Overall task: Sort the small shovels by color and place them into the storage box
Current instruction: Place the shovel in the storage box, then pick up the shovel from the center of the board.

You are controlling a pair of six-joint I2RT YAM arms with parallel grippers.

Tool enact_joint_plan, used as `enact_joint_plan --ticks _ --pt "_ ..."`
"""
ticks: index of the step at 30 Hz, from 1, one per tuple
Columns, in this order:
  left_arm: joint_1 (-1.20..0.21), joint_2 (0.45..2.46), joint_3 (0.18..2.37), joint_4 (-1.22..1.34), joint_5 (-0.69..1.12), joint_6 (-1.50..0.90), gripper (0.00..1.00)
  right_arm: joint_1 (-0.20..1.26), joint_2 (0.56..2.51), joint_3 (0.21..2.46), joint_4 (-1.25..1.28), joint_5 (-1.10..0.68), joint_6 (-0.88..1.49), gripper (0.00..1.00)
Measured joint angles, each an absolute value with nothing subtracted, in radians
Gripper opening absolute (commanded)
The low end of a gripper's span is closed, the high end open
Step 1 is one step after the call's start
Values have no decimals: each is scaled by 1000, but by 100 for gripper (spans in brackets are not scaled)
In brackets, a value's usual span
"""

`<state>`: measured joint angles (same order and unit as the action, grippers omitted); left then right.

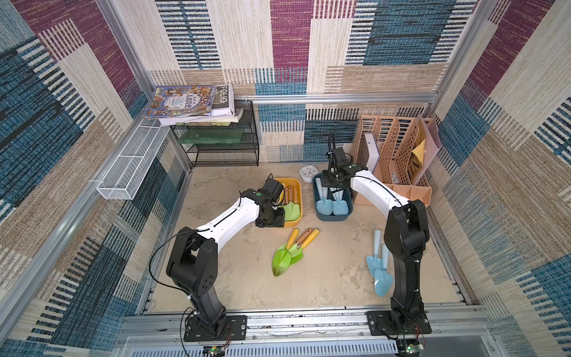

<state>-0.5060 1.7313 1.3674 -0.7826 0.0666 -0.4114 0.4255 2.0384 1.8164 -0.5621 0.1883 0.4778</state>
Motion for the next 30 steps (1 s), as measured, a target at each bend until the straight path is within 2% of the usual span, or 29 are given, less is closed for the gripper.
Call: enact_joint_plan --ticks 8,15,22,30 --pt "-563 1790 1371 -783 163 -326 58 427 1854 1608 -479 247 501 48" --pt "-598 1845 1374 -783 218 -295 54 424 1765 1457 -455 262 529 47" --pt "-621 1911 1374 -794 234 -289 44 418 1718 1380 -445 265 556 47" --pt "-643 1944 1364 -793 228 -289 24 415 1682 1332 -428 265 576 47"
